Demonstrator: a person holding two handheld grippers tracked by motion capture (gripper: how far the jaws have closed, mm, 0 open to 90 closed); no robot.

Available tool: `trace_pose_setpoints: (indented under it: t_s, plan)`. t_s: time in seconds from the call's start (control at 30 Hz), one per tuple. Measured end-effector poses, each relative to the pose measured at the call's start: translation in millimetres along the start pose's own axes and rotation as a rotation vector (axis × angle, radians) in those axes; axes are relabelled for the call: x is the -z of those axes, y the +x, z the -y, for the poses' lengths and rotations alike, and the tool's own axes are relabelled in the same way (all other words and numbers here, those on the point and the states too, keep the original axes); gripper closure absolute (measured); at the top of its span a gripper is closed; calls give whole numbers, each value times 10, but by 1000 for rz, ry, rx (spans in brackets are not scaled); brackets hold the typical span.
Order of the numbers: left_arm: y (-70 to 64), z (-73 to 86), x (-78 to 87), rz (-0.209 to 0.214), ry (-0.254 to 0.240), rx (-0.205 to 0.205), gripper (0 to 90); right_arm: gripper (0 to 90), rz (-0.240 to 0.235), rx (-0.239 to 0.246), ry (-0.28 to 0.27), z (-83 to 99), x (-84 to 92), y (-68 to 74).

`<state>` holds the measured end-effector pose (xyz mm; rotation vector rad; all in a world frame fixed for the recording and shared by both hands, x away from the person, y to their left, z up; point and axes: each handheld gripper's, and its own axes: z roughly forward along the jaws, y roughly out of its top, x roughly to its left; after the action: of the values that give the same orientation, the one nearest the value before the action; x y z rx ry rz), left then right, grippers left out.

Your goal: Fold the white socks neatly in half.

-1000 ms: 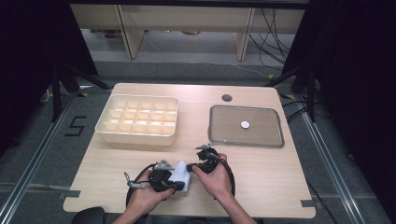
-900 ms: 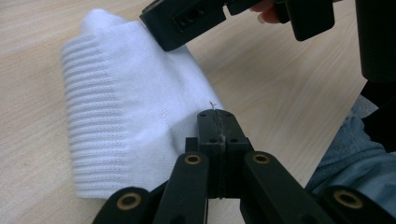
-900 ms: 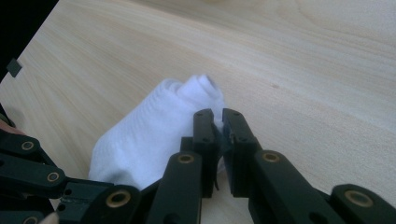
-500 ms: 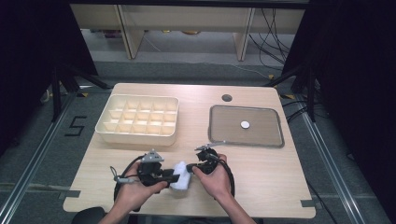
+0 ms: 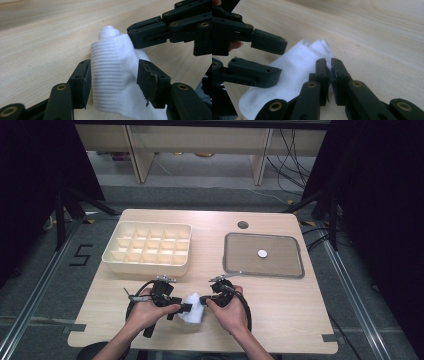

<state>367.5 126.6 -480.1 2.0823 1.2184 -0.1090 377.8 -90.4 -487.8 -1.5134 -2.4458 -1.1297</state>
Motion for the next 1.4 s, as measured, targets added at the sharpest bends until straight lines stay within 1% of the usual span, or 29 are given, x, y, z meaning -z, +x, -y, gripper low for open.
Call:
trace_pose_setpoints:
  t_s: [0.03, 0.07, 0.13, 0.17, 0.2, 0.23, 0.27, 0.37, 0.4, 0.43, 0.47, 0.5, 0.57, 0.6, 0.67, 0.7, 0.73, 0.77, 0.8, 0.83, 0.87, 0.93, 0.97, 1.0, 1.13, 1.2, 1.23, 1.3, 1.4]
  plan:
    - [15, -9, 3, 5, 26, -15, 440, 850, -1, 0, -1, 1, -1, -2]
    - [-5, -15, -15, 0, 4, 9, 442, 850, -2, 1, -1, 3, -2, -3]
    - [-6, -29, -26, -2, 28, 11, 442, 850, -2, 2, 0, 3, -6, -5]
    - [15, -39, -16, -4, 63, -13, 442, 850, 0, 6, -1, 3, -8, -10]
    - [24, -45, -21, -6, 71, -23, 443, 851, 1, 5, -2, 2, -10, -9]
    - [21, -50, -29, -5, 77, -16, 449, 850, 2, 6, -2, 2, -10, -9]
    - [29, -59, -33, -8, 100, -24, 452, 850, 1, 6, -2, 3, -10, -9]
    - [31, -82, -50, -10, 118, -18, 460, 850, -4, 7, -4, 4, -15, 0]
    - [31, -89, -54, -10, 124, -18, 463, 850, -2, 19, -7, 2, -17, -10]
    - [25, -97, -60, -17, 129, -13, 465, 851, -4, 9, -3, 3, -16, 0]
    - [30, -100, -64, -14, 133, -14, 471, 850, -54, -7, 9, 3, -15, -12]
    - [37, -100, -77, -8, 136, -6, 474, 850, -59, 11, -1, 2, -20, -33]
    - [48, -104, -92, -5, 146, 4, 478, 850, -59, 11, 0, 3, -20, -34]
    - [45, -104, -96, -1, 146, 18, 482, 850, -56, 6, 6, 1, -18, -25]
    - [50, -110, -99, 0, 149, 15, 493, 850, -60, -5, 11, 2, -17, -14]
    - [44, -110, -101, 1, 152, 28, 499, 850, -60, -6, 11, 2, -18, -14]
    - [57, -111, -103, 3, 165, 19, 507, 850, -60, -6, 11, 2, -19, -15]
    - [62, -111, -113, 4, 159, 21, 519, 850, -58, 11, 3, 2, -24, -28]
    - [71, -111, -117, 10, 163, 25, 534, 850, -61, -2, 7, 4, -22, -18]
    - [66, -109, -124, 11, 161, 45, 550, 850, -61, -4, 9, 5, -21, -16]
    - [71, -106, -130, 15, 158, 52, 566, 850, -61, -3, 9, 6, -21, -16]
    - [90, -103, -133, 18, 169, 46, 590, 850, -64, 1, 10, 7, -22, -19]
    - [97, -104, -133, 20, 177, 39, 599, 850, -60, 15, 4, 6, -27, -31]
    - [79, -100, -148, 23, 156, 65, 604, 850, -59, 16, 3, 6, -29, -31]
    - [79, -98, -158, 22, 163, 57, 616, 850, -57, 16, 2, 8, -30, -26]
    - [92, -99, -154, 21, 174, 38, 616, 850, -59, 3, 7, 10, -28, -14]
    - [92, -99, -156, 22, 173, 37, 617, 850, -55, 20, 1, 10, -31, -27]
    - [90, -96, -158, 21, 169, 35, 628, 850, -54, 19, 1, 11, -30, -25]
    - [86, -95, -155, 20, 171, 16, 658, 850, -58, 17, 2, 12, -30, -21]
